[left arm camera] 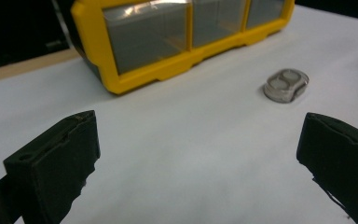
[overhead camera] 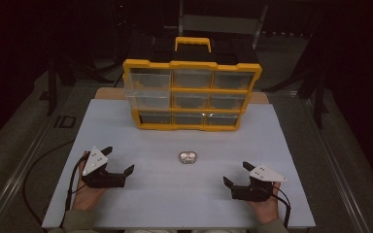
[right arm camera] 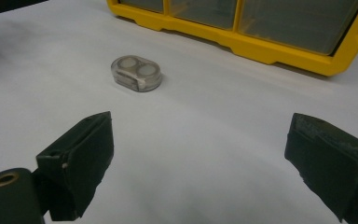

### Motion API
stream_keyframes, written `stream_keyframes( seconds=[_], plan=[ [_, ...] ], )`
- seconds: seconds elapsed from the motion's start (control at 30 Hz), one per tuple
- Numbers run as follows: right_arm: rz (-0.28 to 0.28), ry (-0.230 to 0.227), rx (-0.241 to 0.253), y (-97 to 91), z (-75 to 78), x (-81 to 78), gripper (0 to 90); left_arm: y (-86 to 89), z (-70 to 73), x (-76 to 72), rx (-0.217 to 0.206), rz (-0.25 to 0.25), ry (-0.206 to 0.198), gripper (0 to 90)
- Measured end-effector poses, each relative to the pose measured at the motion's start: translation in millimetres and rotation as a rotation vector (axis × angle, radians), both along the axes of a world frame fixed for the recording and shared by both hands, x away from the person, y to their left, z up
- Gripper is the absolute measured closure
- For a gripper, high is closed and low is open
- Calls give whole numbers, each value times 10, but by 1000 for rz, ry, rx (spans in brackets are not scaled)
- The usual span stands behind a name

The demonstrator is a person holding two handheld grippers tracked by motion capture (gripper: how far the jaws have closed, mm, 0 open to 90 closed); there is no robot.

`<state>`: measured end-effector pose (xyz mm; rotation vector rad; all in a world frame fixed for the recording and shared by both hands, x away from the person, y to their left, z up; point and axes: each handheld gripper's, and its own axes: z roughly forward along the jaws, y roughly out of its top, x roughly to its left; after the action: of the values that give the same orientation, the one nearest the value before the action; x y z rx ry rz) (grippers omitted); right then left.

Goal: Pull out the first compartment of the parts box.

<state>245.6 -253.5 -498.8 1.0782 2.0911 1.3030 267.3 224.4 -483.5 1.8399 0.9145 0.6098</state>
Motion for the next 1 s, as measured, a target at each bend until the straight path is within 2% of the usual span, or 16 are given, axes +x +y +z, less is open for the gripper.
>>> stream_keyframes(
  seconds=[0.17,0.4,0.67,0.8,1.0],
  plan=[
    [-6,-5,5,-26,21,4,83,28,-42,-58,10,31,-20,0],
    [15,16,24,-55,87,38,82,58,-28,-105,-12,59,-41,0],
    [61,14,9,-13,283,91,81,48,-62,-94,-1,61,-27,0],
    [76,33,5,-11,370,147,81,41,-68,-87,3,62,-23,0],
    [95,53,-33,14,503,229,81,27,-80,-76,9,58,-16,0]
  ],
)
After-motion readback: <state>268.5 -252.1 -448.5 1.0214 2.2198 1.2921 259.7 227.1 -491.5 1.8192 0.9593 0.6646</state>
